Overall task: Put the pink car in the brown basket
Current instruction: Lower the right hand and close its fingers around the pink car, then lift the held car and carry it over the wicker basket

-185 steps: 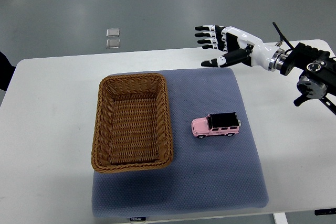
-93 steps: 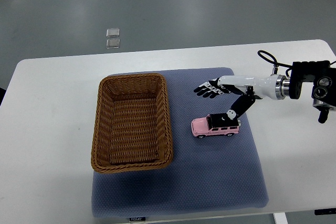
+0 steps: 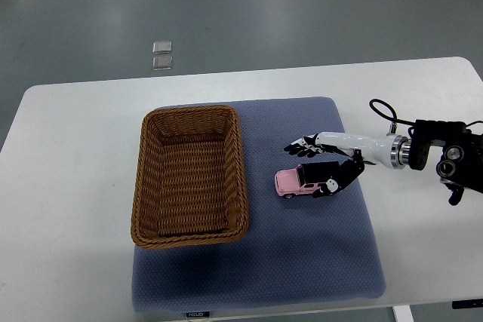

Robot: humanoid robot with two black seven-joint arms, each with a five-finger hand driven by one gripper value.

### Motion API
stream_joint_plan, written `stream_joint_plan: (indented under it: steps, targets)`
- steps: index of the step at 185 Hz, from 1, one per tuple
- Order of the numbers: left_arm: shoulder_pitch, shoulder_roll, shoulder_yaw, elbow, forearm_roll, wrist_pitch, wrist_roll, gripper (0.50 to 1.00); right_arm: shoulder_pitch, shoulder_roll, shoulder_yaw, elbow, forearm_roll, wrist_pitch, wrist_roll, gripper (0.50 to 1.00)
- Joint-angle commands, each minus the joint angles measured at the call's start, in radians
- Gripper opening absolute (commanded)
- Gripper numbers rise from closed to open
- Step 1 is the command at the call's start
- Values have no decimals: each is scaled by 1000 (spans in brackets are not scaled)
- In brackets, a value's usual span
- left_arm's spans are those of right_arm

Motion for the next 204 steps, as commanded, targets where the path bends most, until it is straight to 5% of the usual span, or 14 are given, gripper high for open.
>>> stream_joint_plan:
  steps: [1,65,82,93,117,204]
  targets:
    - [0,0,0,0,0,0,0,1000,-19,6,0,-10,-34,-21,4,909]
    - [0,0,0,0,0,1,0,1000,-55,32,-2,-17,-56,-77,15,854]
    - [0,0,-2,1,0,1,0,1000,-55,40,-2,-21,-60,-84,21,750]
    - [0,0,-2,1,0,3,0,1000,-55,41,-5,-21,-77,-86,23,615]
    - [0,0,-2,1,0,3,0,1000,-54,41,-13,-27,-94,-100,43,503]
    - [0,0,0,0,0,3,0,1000,86,-84,3,19,-54,-81,87,500]
